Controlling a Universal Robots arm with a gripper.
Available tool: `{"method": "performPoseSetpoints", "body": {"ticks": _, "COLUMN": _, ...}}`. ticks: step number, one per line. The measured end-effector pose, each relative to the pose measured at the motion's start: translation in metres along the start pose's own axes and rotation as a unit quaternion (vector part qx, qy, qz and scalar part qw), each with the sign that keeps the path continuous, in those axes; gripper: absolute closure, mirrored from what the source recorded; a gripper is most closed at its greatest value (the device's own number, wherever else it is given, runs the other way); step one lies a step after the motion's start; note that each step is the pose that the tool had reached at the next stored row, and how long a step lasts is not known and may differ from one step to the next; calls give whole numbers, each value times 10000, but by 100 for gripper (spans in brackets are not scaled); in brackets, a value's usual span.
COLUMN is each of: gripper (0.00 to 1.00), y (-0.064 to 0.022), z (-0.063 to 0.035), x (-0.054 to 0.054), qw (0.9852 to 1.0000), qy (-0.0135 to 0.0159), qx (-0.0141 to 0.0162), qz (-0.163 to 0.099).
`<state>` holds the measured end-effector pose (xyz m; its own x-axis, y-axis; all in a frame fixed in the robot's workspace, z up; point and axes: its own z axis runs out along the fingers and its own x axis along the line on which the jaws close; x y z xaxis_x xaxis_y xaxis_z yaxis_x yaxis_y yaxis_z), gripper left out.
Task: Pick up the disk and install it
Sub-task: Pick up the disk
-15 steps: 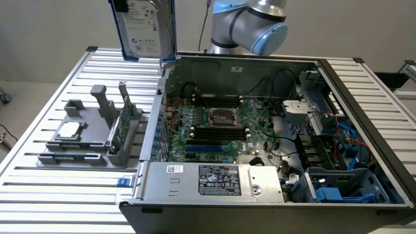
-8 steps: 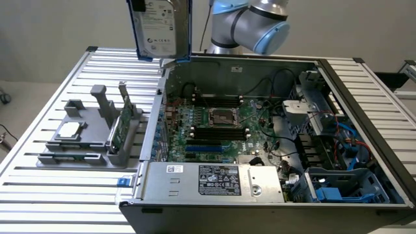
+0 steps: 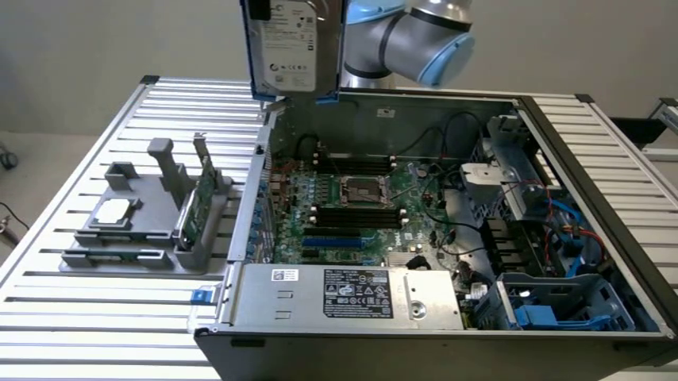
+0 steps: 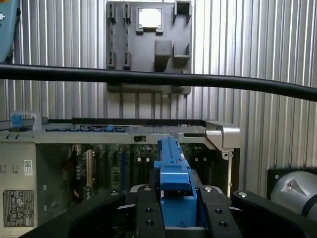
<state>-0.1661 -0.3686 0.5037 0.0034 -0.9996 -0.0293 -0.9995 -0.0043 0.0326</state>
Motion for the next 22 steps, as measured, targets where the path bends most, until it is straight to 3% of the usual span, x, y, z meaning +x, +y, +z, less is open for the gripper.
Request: {"method": "performPoseSetpoints", "body": {"ticks": 22, "gripper": 67, "y": -999, "z": -72, "x": 281, "qw": 10000, "qy": 0, "qx": -1, "qz": 0}}
